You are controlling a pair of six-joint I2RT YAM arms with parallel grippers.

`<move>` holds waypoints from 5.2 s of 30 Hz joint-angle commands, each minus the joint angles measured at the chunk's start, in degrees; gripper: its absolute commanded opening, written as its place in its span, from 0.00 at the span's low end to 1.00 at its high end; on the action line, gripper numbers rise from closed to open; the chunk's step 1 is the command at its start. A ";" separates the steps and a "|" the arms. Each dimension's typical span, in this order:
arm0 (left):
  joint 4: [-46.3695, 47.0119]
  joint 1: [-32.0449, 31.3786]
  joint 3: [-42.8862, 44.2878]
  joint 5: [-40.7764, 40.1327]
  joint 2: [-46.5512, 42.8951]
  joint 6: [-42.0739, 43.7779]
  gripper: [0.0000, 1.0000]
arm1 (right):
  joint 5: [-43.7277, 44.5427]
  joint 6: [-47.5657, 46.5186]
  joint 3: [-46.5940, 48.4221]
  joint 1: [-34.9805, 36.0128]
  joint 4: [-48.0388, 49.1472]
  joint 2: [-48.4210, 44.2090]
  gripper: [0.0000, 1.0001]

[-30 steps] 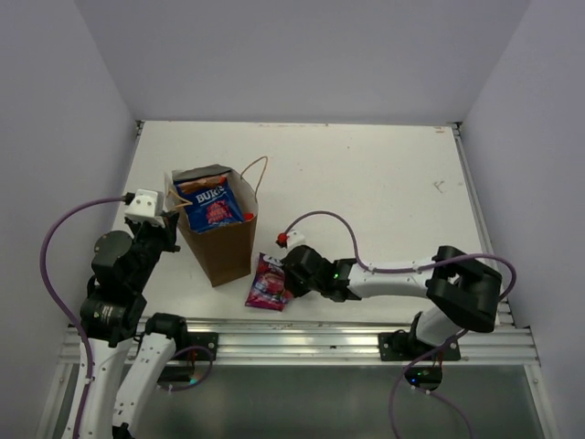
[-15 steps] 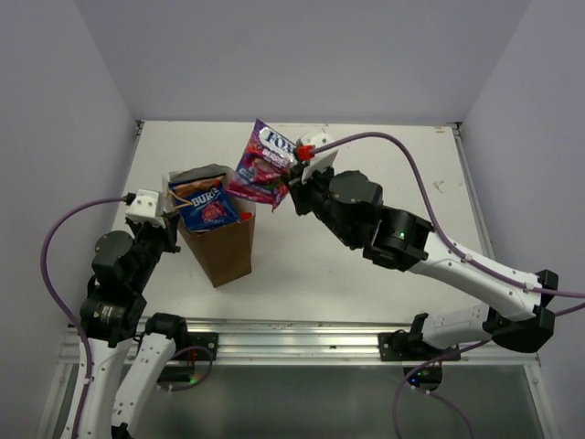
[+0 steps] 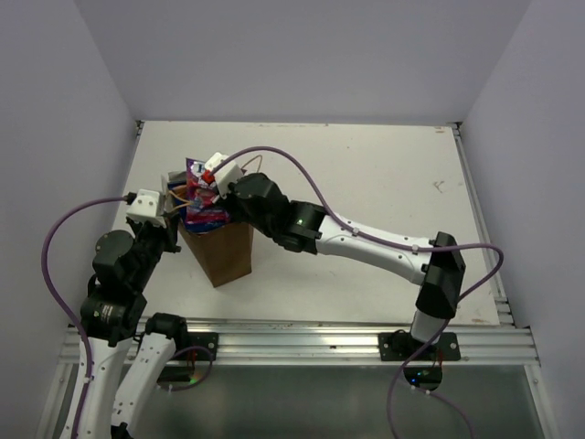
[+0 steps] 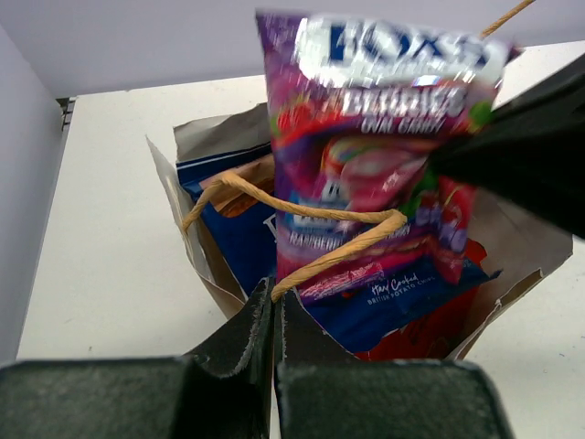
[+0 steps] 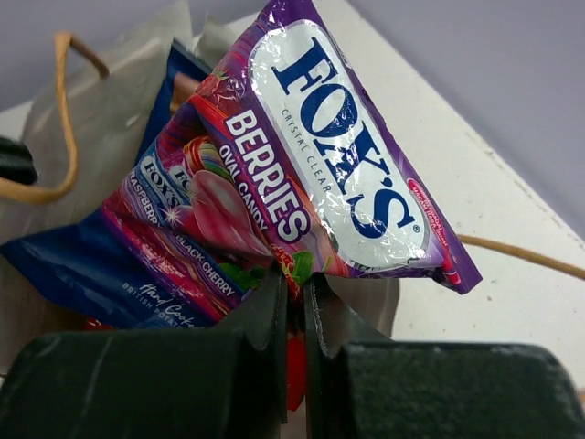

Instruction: Place the snacks into the paper bag

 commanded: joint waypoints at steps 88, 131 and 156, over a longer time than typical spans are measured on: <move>22.03 -0.39 2.07 22.88 13.61 -7.34 0.00 | 3.44 7.18 -16.42 -7.57 -1.68 -22.71 0.00; 42.10 -29.31 -3.04 4.78 32.60 -8.75 0.00 | 19.71 17.38 -34.53 -7.57 -16.53 -40.04 0.00; 24.97 -31.15 8.48 -37.97 13.79 -5.94 0.57 | 35.66 7.98 -17.40 -8.36 -17.75 -44.96 0.99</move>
